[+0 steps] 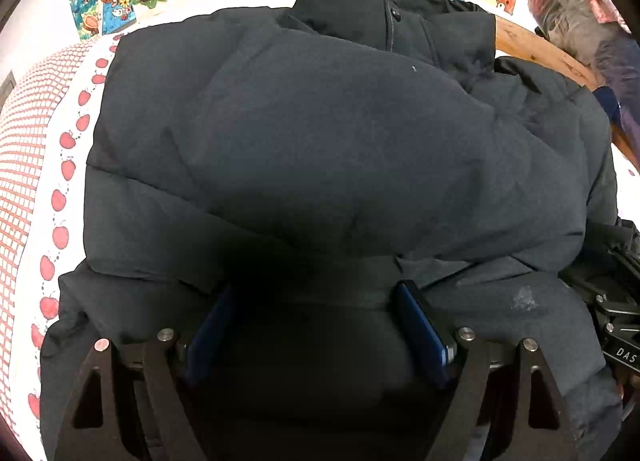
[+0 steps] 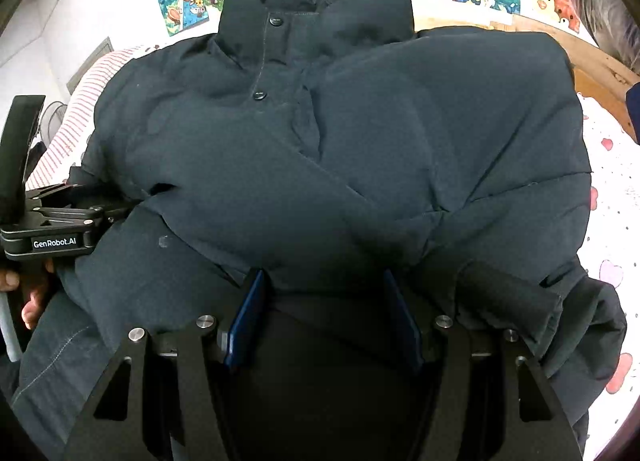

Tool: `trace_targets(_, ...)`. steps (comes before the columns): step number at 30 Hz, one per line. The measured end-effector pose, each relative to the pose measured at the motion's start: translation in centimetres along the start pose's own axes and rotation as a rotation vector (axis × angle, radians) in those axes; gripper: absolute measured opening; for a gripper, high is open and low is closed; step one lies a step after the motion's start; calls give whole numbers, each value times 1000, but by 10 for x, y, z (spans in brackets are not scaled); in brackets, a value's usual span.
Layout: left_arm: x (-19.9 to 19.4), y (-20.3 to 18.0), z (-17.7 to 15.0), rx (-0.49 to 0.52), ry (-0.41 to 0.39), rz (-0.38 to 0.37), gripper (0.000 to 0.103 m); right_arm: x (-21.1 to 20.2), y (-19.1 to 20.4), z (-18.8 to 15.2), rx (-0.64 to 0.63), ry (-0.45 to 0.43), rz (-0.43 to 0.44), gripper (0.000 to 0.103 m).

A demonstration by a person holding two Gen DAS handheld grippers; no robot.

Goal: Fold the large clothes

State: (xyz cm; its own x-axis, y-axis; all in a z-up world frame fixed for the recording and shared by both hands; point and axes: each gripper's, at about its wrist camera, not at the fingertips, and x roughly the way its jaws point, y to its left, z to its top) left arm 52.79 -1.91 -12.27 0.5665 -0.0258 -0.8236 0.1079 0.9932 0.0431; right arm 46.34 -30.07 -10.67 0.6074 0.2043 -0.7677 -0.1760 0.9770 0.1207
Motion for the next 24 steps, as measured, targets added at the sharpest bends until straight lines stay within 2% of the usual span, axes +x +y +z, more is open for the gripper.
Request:
trace_targets(6, -13, 10, -3, -42, -54, -74, 90, -19, -8, 1, 40, -81, 55, 58)
trace_targets(11, -25, 16, -7, -65, -107, -111, 91, -37, -19, -7, 82, -150, 101, 61)
trace_targets(14, -38, 23, -1, -91, -101, -161, 91, -52, -28, -3, 119, -164, 138, 62)
trace_targets(17, -53, 34, 15, -146, -110, -209, 91, -68, -34, 14, 126, -166, 165, 72)
trace_targets(19, -61, 41, 31, -170, -129, -221, 91, -77, -35, 34, 94, -160, 148, 73)
trace_targets(22, -70, 45, 66, -176, -149, -209, 91, -76, -42, 66, 106, -141, 112, 74)
trace_targets(24, -69, 46, 93, -171, -157, -192, 91, -69, -53, 99, 159, -113, 99, 74)
